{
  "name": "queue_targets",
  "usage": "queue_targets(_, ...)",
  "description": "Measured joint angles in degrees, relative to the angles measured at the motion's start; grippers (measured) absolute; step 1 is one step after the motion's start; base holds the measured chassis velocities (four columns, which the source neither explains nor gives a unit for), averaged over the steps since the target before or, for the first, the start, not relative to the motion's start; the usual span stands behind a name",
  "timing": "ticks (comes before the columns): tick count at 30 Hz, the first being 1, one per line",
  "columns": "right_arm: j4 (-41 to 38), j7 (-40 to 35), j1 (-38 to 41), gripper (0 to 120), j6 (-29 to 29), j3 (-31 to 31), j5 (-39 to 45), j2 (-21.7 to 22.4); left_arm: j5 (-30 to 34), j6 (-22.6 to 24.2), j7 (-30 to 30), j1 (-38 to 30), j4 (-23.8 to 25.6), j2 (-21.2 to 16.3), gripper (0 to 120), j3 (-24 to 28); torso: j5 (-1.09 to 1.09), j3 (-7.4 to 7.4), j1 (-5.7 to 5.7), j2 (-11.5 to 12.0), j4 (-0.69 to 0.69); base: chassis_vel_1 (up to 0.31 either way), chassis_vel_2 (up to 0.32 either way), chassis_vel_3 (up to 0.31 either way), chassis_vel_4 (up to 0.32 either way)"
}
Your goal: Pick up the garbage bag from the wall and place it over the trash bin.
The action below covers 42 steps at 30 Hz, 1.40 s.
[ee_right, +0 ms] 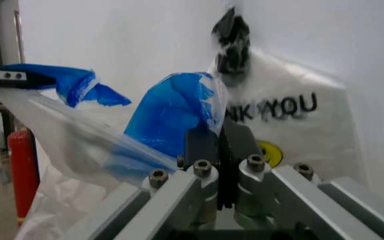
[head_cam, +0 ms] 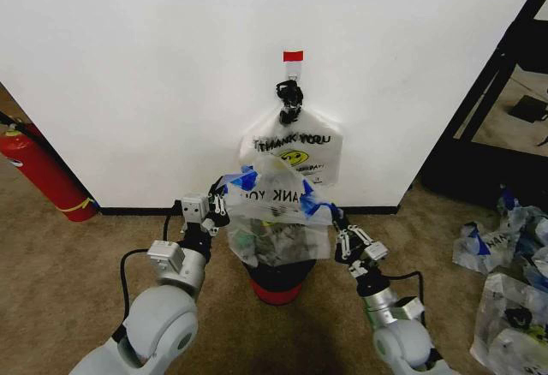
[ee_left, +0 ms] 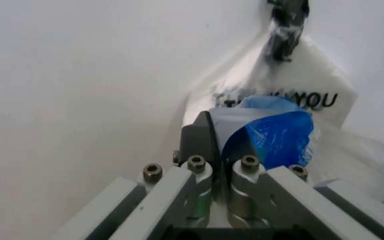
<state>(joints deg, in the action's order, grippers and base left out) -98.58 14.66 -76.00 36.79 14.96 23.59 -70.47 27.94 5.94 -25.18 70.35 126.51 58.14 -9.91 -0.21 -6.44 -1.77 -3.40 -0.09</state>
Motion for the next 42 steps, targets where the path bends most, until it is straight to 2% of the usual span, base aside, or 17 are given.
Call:
queue_targets(6, 3.2, 0.2, 0.7, 0, 0.2, -1.1, -0.6, -0.5, 0.0, 0.0, -0.1, 1.1, -1.2, -0.5, 0, 1.6, 0.0, 0.0, 0.0, 0.0, 0.0, 0.0, 0.0, 0.0, 0.0)
queue_targets(12, 3.3, 0.7, -1.1, 0, -0.1, 0.9, -1.9, 1.7, 1.0, 0.0, -0.1, 4.2, -1.6, 0.2, 0, 4.3, 0.0, 0.01, 0.0, 0.0, -0.01, 0.0, 0.0, 0.0, 0.0)
queue_targets(22, 5.8, 1.4, -3.0, 0, 0.1, 2.3, -1.7, 3.4, 0.2, 0.0, 0.3, 6.1, -2.7, 0.5, 0, 5.7, 0.0, 0.01, 0.0, 0.0, 0.0, 0.0, 0.0, 0.0, 0.0)
queue_targets(33, 8.3, 1.3, -6.0, 0, 2.2, -0.3, -2.9, 4.5, -5.2, -0.3, 0.1, 10.1, -4.8, -1.4, 0, 6.3, 0.0, 0.01, 0.0, 0.0, -0.01, 0.0, 0.0, 0.0, 0.0)
queue_targets(42, 9.9, -3.3, -8.1, 0, 4.4, -1.5, -4.3, 3.5, -9.6, -0.1, -1.2, 14.2, -5.7, -3.8, 0, 6.1, 0.0, 0.01, 0.0, 0.0, 0.0, 0.0, 0.0, 0.0, 0.0)
